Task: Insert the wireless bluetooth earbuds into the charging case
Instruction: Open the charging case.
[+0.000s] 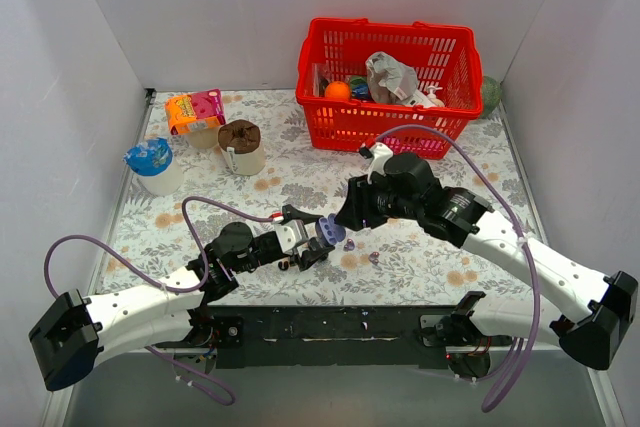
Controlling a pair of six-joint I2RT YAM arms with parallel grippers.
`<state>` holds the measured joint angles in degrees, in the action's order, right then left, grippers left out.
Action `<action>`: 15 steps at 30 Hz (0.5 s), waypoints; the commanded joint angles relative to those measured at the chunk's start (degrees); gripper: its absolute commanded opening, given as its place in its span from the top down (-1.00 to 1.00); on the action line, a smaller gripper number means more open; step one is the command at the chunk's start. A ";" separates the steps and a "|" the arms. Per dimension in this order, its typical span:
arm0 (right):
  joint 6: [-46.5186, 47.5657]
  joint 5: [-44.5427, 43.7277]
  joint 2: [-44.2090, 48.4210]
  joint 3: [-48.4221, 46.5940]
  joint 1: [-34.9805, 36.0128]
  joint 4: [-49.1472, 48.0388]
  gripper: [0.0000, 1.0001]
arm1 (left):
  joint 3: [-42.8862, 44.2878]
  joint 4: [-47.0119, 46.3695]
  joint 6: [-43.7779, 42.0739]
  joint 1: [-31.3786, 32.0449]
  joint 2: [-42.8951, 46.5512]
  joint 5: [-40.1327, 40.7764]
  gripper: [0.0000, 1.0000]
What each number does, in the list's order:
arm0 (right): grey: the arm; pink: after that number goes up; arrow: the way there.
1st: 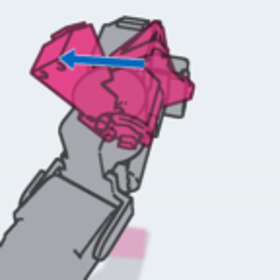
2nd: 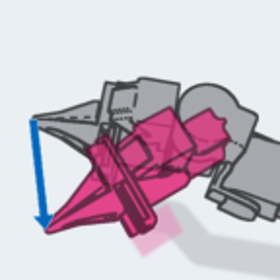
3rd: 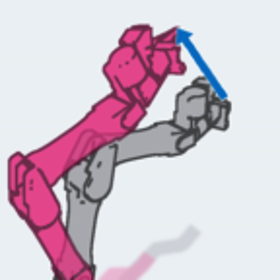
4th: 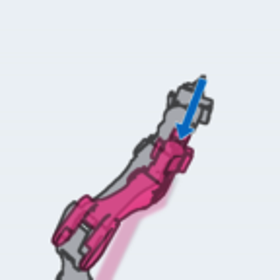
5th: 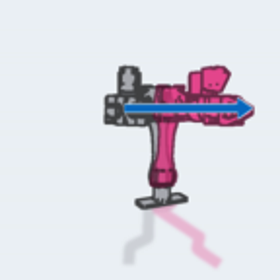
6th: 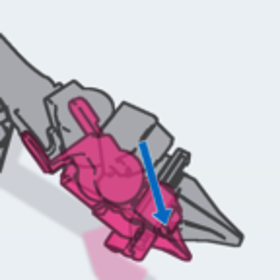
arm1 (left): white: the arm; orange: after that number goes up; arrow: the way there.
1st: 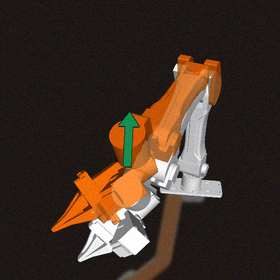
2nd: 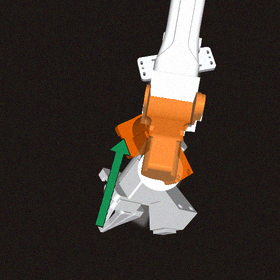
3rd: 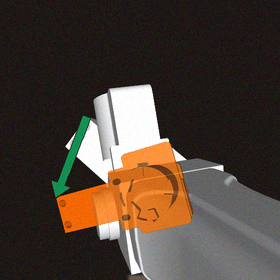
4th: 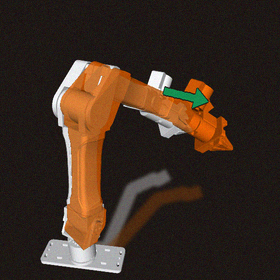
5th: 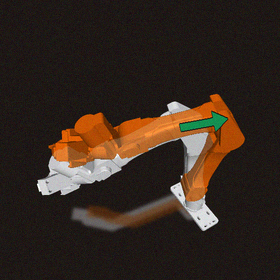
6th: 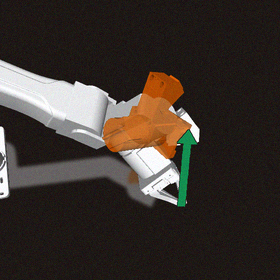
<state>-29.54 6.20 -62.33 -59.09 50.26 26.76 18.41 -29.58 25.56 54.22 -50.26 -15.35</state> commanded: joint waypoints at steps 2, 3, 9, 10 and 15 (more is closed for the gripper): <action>0.98 1.19 -2.97 -3.31 -0.16 -1.54 -0.04 | 0.57 -1.00 0.37 0.01 0.43 0.68 1.00; 1.15 1.27 -3.33 -3.66 -0.16 -1.28 -0.03 | 0.57 -1.00 0.28 0.01 0.43 0.76 1.00; 1.24 1.80 -4.21 -3.40 -0.16 -0.48 -0.01 | 0.57 -1.44 0.19 0.01 0.25 0.77 1.00; 1.33 1.80 -4.21 -3.14 -0.16 -0.48 -0.01 | 0.57 -1.53 0.19 0.01 0.16 0.68 1.00; 1.33 2.59 -4.38 -2.43 -0.16 -0.48 0.16 | 0.57 -1.88 0.19 0.01 -0.19 0.68 1.00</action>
<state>-29.12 7.94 -66.92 -60.12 50.26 26.89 18.41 -29.63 25.80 54.22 -50.57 -15.25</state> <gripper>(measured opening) 0.443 0.635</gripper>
